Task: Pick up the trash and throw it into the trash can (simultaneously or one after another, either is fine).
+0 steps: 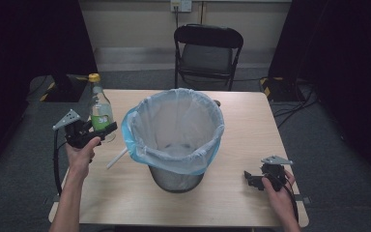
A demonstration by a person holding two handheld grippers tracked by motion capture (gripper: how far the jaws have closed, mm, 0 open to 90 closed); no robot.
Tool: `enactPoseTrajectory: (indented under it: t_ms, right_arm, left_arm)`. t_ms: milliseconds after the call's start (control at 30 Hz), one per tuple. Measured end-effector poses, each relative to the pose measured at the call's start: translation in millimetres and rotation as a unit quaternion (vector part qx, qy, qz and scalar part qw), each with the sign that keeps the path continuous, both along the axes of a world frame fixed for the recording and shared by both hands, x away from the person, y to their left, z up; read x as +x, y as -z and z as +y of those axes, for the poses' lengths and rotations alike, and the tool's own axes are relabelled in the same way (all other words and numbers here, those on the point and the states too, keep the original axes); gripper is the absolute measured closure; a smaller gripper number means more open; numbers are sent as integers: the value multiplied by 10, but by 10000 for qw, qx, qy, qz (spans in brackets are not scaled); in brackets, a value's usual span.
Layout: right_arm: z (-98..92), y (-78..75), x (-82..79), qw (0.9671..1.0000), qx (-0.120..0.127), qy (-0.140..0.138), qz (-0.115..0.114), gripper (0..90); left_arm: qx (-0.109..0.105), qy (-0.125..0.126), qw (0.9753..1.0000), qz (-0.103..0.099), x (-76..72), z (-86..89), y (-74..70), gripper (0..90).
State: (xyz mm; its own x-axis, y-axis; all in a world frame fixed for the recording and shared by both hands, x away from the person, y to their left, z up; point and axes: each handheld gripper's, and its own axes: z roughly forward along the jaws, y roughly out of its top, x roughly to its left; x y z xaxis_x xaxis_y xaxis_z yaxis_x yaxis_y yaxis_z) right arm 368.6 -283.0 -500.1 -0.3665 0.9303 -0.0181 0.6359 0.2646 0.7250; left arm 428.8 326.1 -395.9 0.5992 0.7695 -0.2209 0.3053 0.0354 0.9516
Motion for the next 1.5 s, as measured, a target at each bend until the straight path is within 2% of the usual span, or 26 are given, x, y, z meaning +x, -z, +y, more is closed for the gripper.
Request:
enactPoseTrajectory:
  t_ms: [67, 100, 233, 267, 333, 633, 867, 967, 1133, 1267, 1500]
  right_arm:
    - [0, 0, 0, 10000, 0, 0, 0, 77]
    - [0, 0, 0, 10000, 1, 0, 1, 77]
    - [0, 0, 0, 10000, -1, 0, 1, 77]
    - [0, 0, 0, 10000, 0, 0, 0, 77]
    - [0, 0, 0, 10000, 0, 0, 1, 77]
    - [0, 0, 0, 10000, 1, 0, 1, 77]
    - [0, 0, 0, 10000, 1, 0, 1, 77]
    - [0, 0, 0, 10000, 0, -1, 0, 77]
    - [0, 0, 0, 10000, 2, 0, 0, 77]
    - [0, 0, 0, 10000, 0, 0, 0, 77]
    - [0, 0, 0, 10000, 2, 0, 0, 77]
  left_arm:
    - [30, 31, 10000, -54, -14, -8, -46, 283]
    - [-21, 81, 9999, -123, -27, -23, -87, 283]
    - [-4, 87, 9998, -191, -44, -48, -156, 283]
    - [-76, 139, 9996, -238, -48, -63, -197, 283]
    - [-31, 162, 9994, -304, -70, -88, -246, 283]
    - [-41, 334, 9975, -623, -162, -161, -446, 282]
    - [-11, 370, 9970, -686, -159, -191, -525, 283]
    - [-61, 353, 9968, -709, -157, -171, -567, 283]
    - [-31, 396, 9958, -828, -179, -191, -672, 282]
    - [-79, 453, 9941, -980, -183, -235, -816, 282]
    - [-50, 552, 9927, -1068, -170, -323, -952, 282]
